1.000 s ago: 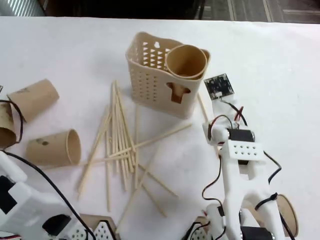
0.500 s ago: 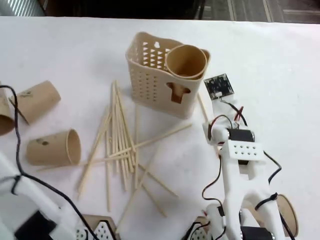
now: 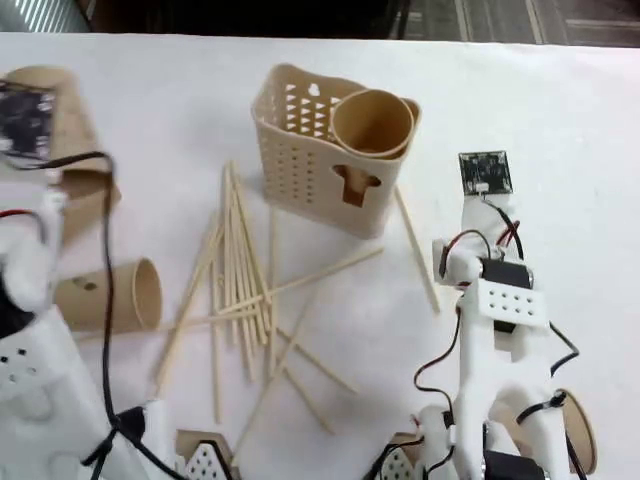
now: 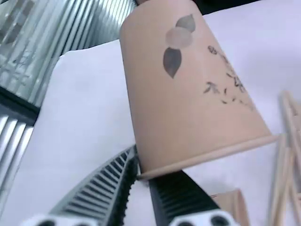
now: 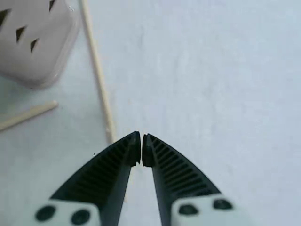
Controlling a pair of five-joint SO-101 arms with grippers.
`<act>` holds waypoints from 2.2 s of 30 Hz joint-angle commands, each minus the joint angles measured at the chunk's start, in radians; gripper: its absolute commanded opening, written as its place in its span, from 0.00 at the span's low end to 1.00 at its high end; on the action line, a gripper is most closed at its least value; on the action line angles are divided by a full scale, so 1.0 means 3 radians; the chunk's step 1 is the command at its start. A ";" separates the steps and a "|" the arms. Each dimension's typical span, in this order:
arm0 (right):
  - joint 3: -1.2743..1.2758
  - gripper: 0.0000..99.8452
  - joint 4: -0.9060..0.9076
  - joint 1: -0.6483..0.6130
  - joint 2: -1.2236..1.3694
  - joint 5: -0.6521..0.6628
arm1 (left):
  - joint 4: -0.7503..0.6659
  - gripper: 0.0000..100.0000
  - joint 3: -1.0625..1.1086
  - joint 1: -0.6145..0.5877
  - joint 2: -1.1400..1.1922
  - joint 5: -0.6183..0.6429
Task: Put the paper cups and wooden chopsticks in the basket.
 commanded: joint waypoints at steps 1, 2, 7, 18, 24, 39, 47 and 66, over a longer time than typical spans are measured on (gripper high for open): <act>-0.0148 0.02 -0.0105 0.0033 -0.0084 -0.0046 | 0.0113 0.02 -0.0363 0.0616 0.0033 0.0322; -0.0143 0.02 -0.0120 0.0033 -0.0084 -0.0046 | 0.0113 0.02 -0.0419 0.0770 0.0074 0.0399; -0.0143 0.02 -0.0120 0.0038 -0.0079 -0.0046 | 0.0107 0.02 -0.0670 0.1542 0.0299 0.0685; -0.0097 0.02 -0.0182 0.0033 -0.0079 -0.0046 | -0.0087 0.02 -0.0783 0.2642 0.0969 0.0731; -0.0072 0.02 -0.0192 0.0028 -0.0079 -0.0046 | -0.0138 0.02 -0.1105 0.2693 0.1537 0.0726; -0.0066 0.02 -0.0192 0.0023 -0.0079 -0.0031 | 0.0348 0.24 -0.2230 0.2672 0.2473 0.0946; -0.0061 0.02 -0.0192 0.0018 -0.0079 -0.0026 | 0.0317 0.25 -0.2787 0.2683 0.2509 0.0956; -0.0051 0.02 -0.0192 -0.0064 -0.0079 -0.0015 | -0.0762 0.25 -0.2685 0.2539 0.3138 0.1135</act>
